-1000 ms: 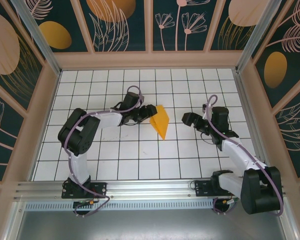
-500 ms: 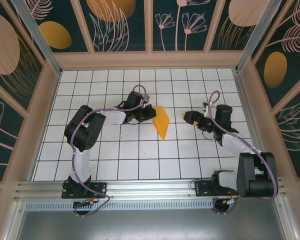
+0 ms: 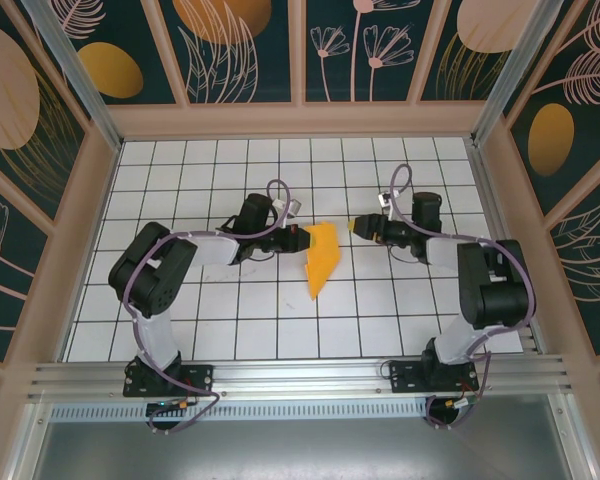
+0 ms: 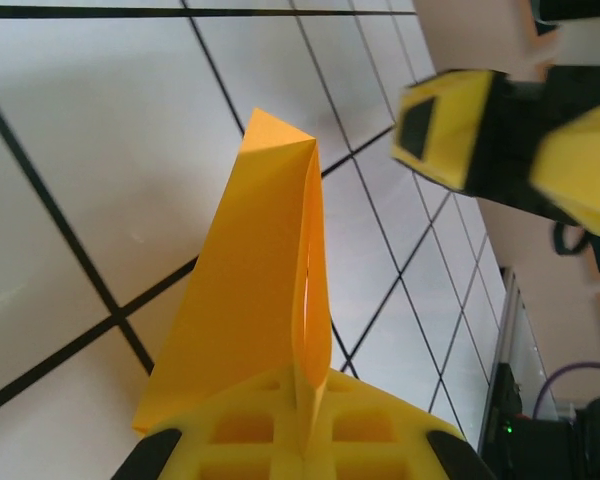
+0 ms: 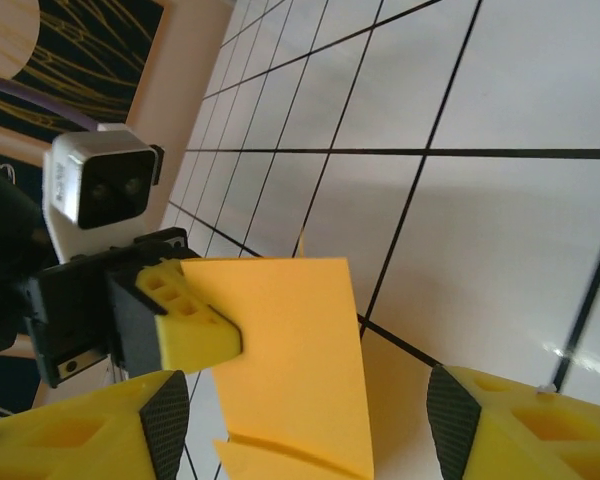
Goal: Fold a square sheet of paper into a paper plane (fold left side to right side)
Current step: Fold the wing for the fifth time at the center of the table.
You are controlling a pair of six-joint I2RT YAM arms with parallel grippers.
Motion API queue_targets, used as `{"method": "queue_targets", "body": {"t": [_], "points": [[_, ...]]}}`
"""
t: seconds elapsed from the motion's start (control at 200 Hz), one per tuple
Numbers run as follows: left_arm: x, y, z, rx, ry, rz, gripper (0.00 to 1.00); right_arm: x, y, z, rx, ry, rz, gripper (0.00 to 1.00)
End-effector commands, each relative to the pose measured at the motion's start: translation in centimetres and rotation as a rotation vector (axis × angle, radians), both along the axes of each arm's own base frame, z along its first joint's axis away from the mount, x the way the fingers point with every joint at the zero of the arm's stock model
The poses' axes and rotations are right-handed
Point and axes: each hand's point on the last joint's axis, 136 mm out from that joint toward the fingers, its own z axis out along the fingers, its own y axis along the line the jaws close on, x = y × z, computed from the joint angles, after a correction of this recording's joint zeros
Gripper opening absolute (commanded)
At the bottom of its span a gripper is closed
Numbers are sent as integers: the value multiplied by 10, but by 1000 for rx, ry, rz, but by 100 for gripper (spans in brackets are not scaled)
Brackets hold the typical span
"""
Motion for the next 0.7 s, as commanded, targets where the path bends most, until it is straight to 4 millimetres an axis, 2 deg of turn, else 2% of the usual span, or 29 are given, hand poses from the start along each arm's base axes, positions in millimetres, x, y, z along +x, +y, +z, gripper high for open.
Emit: {"method": "queue_targets", "body": {"t": [0.0, 0.345, 0.5, 0.581, 0.691], "points": [[-9, -6, 25, -67, -102, -74, 0, 3, 18, 9, 25, -82, 90, 64], [-10, -7, 26, -82, -93, -82, 0, -5, 43, -16, 37, 3, 152, 51], [-8, -7, 20, -70, -79, -72, 0, -6, 43, -19, 43, 13, 146, 39], [-5, -7, 16, -55, -71, -58, 6, -7, 43, -17, 49, 12, 145, 31], [2, -4, 14, -18, -77, -24, 23, -10, 41, -18, 44, 24, 140, 19]]}}
